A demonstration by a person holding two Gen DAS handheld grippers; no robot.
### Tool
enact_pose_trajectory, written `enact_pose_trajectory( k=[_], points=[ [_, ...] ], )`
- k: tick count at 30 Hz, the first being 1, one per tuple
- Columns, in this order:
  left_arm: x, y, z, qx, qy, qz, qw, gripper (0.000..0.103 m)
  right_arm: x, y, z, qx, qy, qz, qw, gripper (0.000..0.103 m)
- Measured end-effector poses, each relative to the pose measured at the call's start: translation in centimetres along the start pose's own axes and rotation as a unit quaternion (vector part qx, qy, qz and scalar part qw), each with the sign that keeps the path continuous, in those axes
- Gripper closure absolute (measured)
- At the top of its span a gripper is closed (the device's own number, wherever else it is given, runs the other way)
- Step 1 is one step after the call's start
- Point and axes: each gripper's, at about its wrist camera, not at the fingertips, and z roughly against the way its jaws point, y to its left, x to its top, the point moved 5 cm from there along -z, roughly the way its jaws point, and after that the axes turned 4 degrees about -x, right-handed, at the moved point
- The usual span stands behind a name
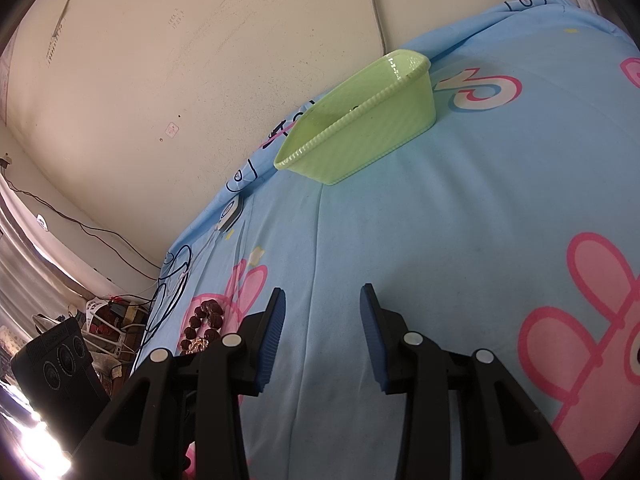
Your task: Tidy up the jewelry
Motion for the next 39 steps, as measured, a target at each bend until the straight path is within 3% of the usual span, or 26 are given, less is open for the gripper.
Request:
enact_pose_trajectory(
  k=[31, 36, 39],
  points=[
    [0.1, 0.1, 0.4, -0.004, -0.008, -0.003, 1.0, 0.078, -0.1, 0.0, 0.1, 0.0, 0.0, 0.0, 1.0, 0.089],
    [1.0, 2.6, 5.2, -0.022, -0.036, 0.016, 0.999, 0.078, -0.3, 0.4, 0.1, -0.003, 0.001, 0.011, 1.0, 0.089],
    [0.6, 7.0, 8.8, 0.024, -0.044, 0.04, 0.9979, 0.078, -0.6, 1.3, -0.1, -0.006, 0.006, 0.034, 0.999, 0.089]
  ],
)
